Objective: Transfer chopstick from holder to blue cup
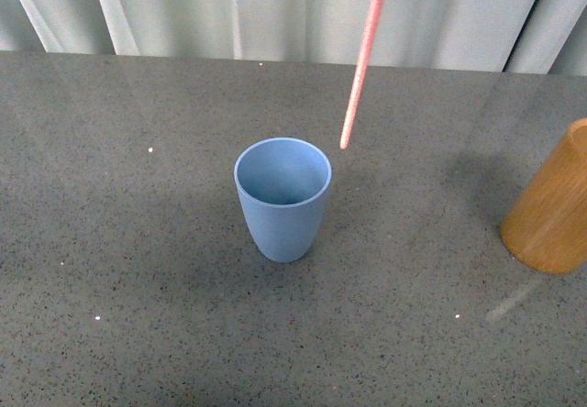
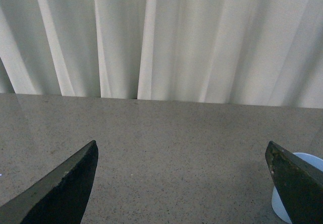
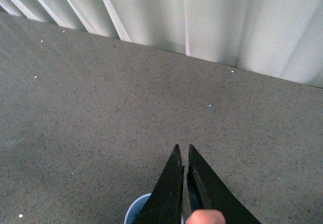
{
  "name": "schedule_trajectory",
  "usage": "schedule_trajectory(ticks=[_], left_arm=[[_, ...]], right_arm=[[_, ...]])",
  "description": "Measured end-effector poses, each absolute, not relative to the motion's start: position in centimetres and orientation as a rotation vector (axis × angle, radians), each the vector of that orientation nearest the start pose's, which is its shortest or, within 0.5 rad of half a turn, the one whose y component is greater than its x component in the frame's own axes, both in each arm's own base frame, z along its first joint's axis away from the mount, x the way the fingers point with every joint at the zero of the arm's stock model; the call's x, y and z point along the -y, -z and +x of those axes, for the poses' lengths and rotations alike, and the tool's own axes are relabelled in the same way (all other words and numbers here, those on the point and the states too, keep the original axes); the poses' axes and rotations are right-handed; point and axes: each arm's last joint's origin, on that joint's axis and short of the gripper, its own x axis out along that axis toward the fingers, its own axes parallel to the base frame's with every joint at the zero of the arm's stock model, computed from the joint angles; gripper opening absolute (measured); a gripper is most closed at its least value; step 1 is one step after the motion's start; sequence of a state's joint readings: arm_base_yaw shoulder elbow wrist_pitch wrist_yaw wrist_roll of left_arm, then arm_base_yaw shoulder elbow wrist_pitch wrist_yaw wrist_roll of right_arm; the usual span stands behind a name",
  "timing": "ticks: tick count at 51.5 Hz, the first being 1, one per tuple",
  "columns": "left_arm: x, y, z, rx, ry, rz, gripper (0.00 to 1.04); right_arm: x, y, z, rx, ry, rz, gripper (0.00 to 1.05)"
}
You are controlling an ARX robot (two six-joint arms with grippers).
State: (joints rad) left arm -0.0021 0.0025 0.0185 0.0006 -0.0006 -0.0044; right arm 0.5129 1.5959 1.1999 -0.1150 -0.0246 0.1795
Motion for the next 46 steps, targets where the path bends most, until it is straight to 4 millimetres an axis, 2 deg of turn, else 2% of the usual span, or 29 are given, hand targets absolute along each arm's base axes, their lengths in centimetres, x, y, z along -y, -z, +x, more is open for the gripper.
schedule_trajectory(ticks=[6,16,24,41,43,46], left_arm=[[0.0,-17.0,9.7,0.017,0.002,-0.004,0.98],[0.0,-17.0,9.7,0.017,0.002,-0.004,0.98],[0.0,-17.0,9.7,0.017,0.002,-0.004,0.98],[0.0,-17.0,9.7,0.017,0.002,-0.004,0.98],[0.0,-17.0,9.7,0.017,0.002,-0.004,0.98],[0.0,-17.0,9.7,0.017,0.002,-0.004,0.98]], right_arm=[[-19.6,-27.5,32.2,-0.549,-0.512,0.027,0.01],[-21.1,-26.4,33.1,-0.550,-0.537,0.014,0.01],[-22.4,-24.4,33.7,-0.576,-0.552,-0.001,0.01],[-22.8,-22.1,32.8,-0.623,-0.563,-0.013,0.01],[-22.8,-21.9,32.7,-0.627,-0.564,-0.015,0.03],[-22.9,-21.5,32.4,-0.639,-0.562,-0.012,0.14]])
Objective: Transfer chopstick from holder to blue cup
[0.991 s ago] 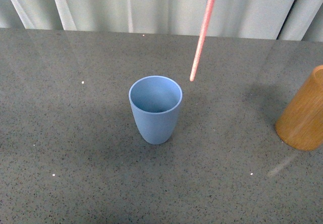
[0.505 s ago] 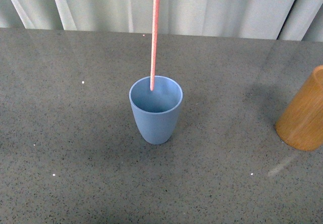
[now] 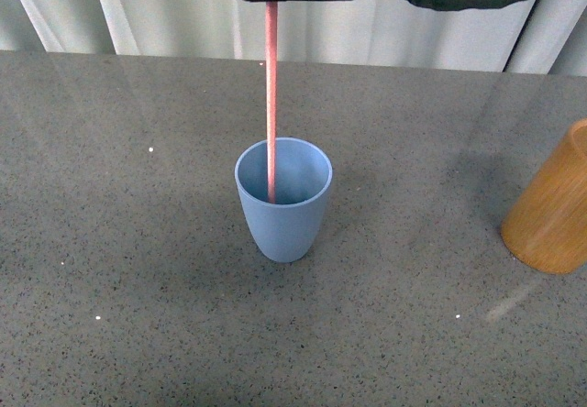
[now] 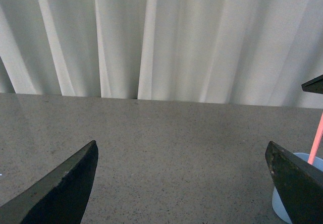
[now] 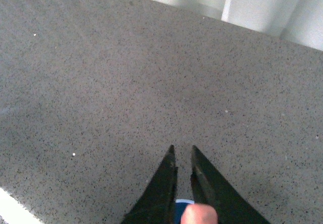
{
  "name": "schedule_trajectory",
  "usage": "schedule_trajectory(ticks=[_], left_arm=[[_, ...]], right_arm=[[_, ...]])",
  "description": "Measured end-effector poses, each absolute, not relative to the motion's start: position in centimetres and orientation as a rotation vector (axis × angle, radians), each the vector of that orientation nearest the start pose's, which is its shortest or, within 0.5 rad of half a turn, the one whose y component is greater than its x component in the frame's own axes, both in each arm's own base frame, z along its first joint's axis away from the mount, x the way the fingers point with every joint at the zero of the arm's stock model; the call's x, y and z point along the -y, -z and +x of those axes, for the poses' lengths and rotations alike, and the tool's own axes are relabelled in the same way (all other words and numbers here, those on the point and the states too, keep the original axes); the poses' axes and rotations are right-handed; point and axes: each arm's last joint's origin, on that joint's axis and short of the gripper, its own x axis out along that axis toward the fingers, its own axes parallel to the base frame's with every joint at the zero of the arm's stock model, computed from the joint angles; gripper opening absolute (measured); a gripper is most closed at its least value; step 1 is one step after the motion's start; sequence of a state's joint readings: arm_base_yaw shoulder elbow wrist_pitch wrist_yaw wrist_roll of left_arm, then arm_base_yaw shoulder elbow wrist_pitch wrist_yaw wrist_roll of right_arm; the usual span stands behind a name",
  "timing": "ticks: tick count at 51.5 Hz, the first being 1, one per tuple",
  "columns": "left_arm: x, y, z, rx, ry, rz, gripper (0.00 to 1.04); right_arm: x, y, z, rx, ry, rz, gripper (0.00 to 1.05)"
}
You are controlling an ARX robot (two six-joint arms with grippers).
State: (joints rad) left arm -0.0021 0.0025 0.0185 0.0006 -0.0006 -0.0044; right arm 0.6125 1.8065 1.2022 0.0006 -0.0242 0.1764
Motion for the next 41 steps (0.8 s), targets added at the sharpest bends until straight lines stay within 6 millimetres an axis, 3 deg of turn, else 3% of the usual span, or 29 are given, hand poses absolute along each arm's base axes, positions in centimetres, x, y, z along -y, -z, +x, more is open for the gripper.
schedule_trajectory(ticks=[7,15,23,31,35,41], left_arm=[[0.0,-17.0,9.7,0.017,0.002,-0.004,0.98],[0.0,-17.0,9.7,0.017,0.002,-0.004,0.98],[0.0,-17.0,9.7,0.017,0.002,-0.004,0.98],[0.0,-17.0,9.7,0.017,0.002,-0.004,0.98],[0.0,-17.0,9.7,0.017,0.002,-0.004,0.98],[0.0,-17.0,9.7,0.017,0.002,-0.004,0.98]], right_arm=[[-22.9,-21.3,31.8,-0.646,-0.567,0.007,0.37],[-22.3,-22.9,31.0,-0.596,-0.560,0.036,0.65],[-19.3,-25.7,30.1,-0.507,-0.491,0.072,0.96],[-14.0,-27.8,28.6,-0.393,-0.260,0.119,0.95],[-10.2,-28.6,27.2,-0.332,-0.089,0.150,0.95],[-5.0,-28.2,24.3,-0.259,0.124,0.162,0.95]])
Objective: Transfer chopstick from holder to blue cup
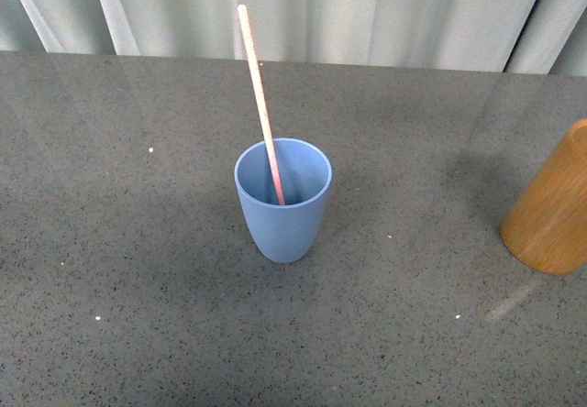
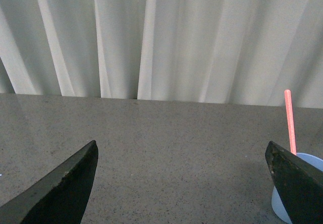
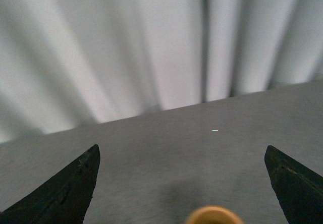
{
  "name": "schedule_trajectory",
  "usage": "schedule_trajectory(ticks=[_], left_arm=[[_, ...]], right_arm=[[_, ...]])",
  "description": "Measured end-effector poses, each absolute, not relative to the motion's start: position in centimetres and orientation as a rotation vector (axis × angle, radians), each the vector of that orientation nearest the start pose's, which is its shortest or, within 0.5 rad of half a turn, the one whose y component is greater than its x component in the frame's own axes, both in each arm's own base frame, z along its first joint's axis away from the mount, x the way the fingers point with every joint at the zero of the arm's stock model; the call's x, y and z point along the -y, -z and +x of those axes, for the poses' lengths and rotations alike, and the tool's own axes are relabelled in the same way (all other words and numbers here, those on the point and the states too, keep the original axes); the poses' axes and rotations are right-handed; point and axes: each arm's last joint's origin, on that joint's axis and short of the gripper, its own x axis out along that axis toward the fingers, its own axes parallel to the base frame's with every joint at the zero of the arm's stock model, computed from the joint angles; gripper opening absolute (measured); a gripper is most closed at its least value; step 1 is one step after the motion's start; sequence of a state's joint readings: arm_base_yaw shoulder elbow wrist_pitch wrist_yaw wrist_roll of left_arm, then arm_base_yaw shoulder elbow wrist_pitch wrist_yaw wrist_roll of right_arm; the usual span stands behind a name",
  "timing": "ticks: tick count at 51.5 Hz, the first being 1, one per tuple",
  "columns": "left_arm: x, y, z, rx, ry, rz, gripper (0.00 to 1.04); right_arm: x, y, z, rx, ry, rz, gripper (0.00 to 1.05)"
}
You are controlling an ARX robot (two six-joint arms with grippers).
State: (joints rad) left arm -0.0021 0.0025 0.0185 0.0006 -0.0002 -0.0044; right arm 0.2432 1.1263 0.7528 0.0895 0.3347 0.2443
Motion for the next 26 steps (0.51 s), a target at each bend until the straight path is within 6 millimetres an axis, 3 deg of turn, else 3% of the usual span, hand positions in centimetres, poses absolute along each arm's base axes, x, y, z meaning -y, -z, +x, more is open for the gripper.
schedule_trajectory(ticks=[4,9,14,26], left_arm=[[0.0,-17.0,9.7,0.017,0.001,-0.004,0.98],[0.0,-17.0,9.7,0.017,0.004,-0.004,0.98],[0.0,-17.0,9.7,0.017,0.002,-0.004,0.98],[0.0,-17.0,9.7,0.017,0.000,-0.004,0.98]], right_arm=[[-3.0,-27.7,22.4,-0.229,0.208,0.164,0.95],[-2.7,-28.1,21.9,-0.205,0.199,0.166,0.94],[-2.5,-26.4,21.2,-0.040,-0.001,0.082,0.75],[-1.6,-23.3,18.6,-0.001,-0.004,0.014,0.39]])
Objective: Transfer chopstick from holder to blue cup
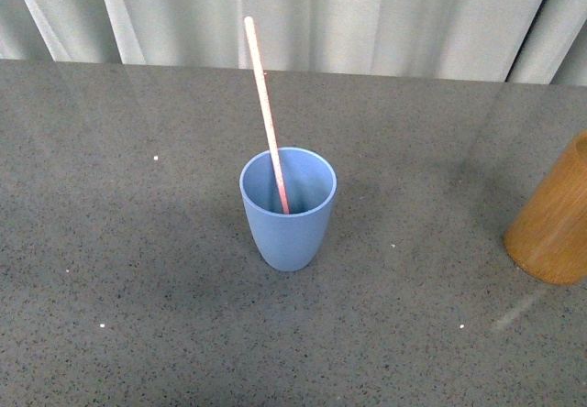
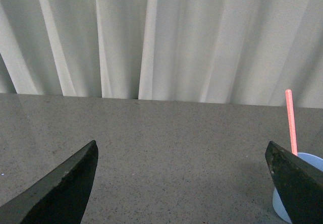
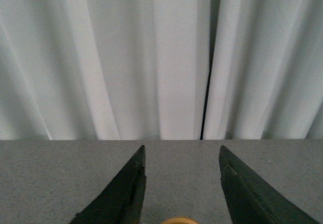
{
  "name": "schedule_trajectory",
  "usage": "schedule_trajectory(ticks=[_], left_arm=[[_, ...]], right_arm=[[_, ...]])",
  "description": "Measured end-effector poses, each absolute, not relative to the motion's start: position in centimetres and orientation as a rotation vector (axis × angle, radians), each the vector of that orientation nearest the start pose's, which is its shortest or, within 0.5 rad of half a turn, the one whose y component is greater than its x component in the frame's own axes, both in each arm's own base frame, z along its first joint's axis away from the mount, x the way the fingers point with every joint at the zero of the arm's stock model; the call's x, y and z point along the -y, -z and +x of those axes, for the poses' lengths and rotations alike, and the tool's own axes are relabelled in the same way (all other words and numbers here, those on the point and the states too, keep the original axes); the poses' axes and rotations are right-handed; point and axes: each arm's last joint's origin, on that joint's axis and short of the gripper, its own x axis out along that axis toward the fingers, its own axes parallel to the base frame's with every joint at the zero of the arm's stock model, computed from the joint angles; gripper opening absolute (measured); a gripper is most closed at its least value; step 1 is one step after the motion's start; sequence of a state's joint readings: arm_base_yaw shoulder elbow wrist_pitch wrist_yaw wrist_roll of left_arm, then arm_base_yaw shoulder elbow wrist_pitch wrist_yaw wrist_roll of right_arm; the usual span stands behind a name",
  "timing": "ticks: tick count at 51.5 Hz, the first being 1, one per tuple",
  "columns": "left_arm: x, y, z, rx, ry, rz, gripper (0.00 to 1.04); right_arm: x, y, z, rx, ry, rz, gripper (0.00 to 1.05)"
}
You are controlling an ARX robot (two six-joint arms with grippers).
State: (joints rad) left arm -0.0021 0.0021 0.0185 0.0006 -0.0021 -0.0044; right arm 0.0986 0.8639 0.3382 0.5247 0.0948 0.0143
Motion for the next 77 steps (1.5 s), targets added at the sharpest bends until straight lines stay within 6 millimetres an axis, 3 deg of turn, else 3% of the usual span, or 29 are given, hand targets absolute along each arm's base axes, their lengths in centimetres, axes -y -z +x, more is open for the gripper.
schedule_trajectory(ticks=[12,52,77], left_arm=[[0.0,-17.0,9.7,0.017,0.001,-0.004,0.98],[0.0,-17.0,9.7,0.017,0.002,-0.004,0.98],[0.0,-17.0,9.7,0.017,0.002,-0.004,0.98]], right_arm=[[-0.3,-20.9,16.6,-0.009,-0.016,0.002,0.00],[0.0,-17.2,12.3,0.011,-0.001,0.001,0.01],[0.0,-17.3,11.1,0.024,-0.001,0.001,0.01]])
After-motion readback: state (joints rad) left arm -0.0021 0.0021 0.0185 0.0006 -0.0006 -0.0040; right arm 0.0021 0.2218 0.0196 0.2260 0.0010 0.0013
